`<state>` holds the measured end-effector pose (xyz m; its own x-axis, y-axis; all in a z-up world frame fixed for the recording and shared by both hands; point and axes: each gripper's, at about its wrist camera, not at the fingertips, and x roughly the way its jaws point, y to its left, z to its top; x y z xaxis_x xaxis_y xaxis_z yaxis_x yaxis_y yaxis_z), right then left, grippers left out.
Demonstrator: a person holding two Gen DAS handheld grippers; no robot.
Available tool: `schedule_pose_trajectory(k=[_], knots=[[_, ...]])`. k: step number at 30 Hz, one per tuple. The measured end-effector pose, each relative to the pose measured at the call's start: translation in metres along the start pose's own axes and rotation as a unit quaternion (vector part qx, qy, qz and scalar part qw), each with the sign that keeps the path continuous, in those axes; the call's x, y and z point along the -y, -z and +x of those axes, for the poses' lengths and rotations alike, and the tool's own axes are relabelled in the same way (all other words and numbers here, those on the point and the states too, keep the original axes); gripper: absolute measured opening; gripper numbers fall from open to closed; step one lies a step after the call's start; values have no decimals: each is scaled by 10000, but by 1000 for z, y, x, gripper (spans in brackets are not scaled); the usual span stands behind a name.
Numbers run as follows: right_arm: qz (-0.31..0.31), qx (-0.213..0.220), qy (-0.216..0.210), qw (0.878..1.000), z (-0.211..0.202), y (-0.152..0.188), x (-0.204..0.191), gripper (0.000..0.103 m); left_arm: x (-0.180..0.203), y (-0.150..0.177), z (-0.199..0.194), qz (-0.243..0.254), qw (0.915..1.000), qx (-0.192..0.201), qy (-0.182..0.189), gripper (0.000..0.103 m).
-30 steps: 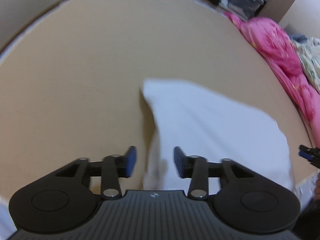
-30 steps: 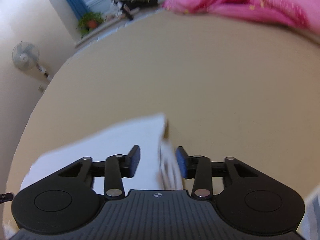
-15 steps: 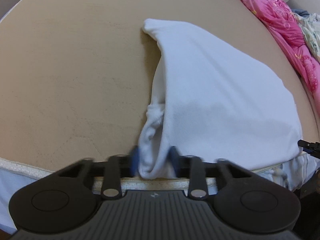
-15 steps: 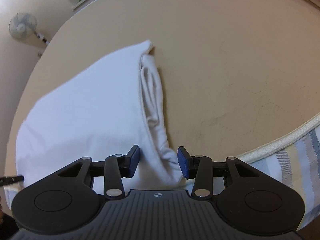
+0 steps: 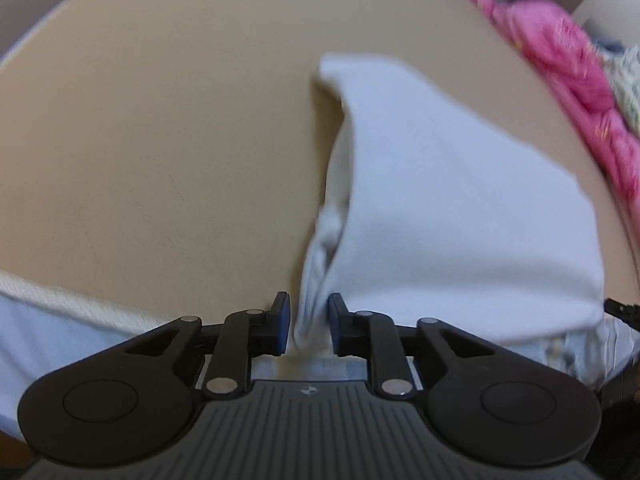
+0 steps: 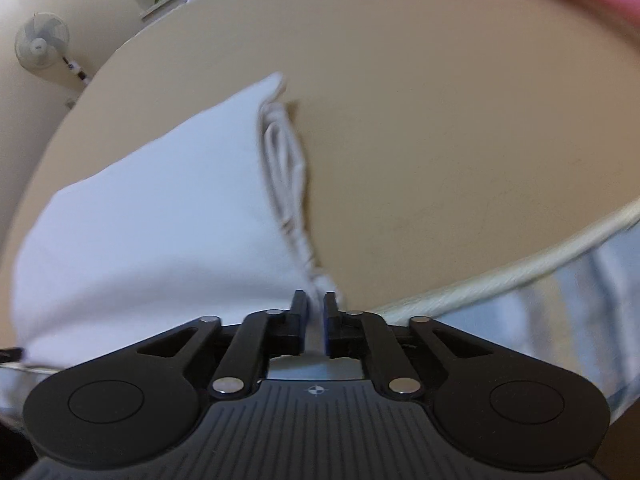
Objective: Fold small clothes
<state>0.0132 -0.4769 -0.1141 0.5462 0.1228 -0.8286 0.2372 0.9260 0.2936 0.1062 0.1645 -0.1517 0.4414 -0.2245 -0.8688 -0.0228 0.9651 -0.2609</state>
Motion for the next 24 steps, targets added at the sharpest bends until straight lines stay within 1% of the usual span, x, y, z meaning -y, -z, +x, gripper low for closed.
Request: schedule_pose_trajectory(k=[1, 2, 3, 4, 5, 7, 9, 10, 11, 13, 14, 15, 16, 18, 20, 21, 24], knots=[[-70, 305, 160, 9994, -7, -3, -1, 16, -1, 0, -7, -23, 9997, 257, -15, 25], [-94, 648, 219, 9976, -17, -5, -1, 18, 0, -2, -15, -15, 9988, 496, 2, 26], [-47, 917, 135, 9957, -24, -7, -1, 22, 1, -2, -20, -1, 9975, 692, 103, 26], [36, 1076, -74, 9942, -29, -10, 0, 25, 3, -3, -22, 17, 9965, 807, 219, 26], [84, 1098, -286, 9935, -29, -11, 0, 25, 6, -3, -23, 62, 9954, 893, 327, 26], [37, 941, -673, 9933, -25, -10, -6, 25, 16, -4, -19, 229, 9939, 994, 414, 26], [-197, 724, -813, 9939, -15, -9, -16, 26, 26, -3, -10, 376, 9946, 915, 325, 26], [-403, 572, -737, 9948, -11, -6, -22, 28, 29, -1, -3, 394, 9957, 801, 225, 26], [-574, 423, -583, 9957, -3, -5, -26, 30, 31, -1, 9, 401, 9975, 587, 52, 26], [-842, 25, -109, 9964, 13, 0, -31, 33, 28, -2, 30, 322, 9990, 128, -283, 26], [-864, -141, 84, 9961, 20, 2, -30, 33, 25, -6, 34, 232, 9992, 55, -313, 28], [-806, -164, 101, 9966, 21, 1, -27, 33, 24, -6, 32, 187, 9994, 91, -259, 28], [-698, -69, 44, 9975, 18, 0, -26, 33, 24, -8, 27, 164, 9995, 210, -183, 28], [-570, 282, -103, 9979, 6, -4, -24, 34, 22, -8, 14, 121, 9986, 520, -8, 28], [-431, 533, -279, 9973, -3, -5, -22, 37, 20, -9, 7, 18, 9973, 717, 180, 28], [-389, 561, -300, 9972, -4, -5, -21, 39, 19, -10, 4, -40, 9968, 764, 239, 28], [-472, 470, -100, 9977, 2, -5, -21, 39, 20, -14, 3, -120, 9954, 870, 384, 28]])
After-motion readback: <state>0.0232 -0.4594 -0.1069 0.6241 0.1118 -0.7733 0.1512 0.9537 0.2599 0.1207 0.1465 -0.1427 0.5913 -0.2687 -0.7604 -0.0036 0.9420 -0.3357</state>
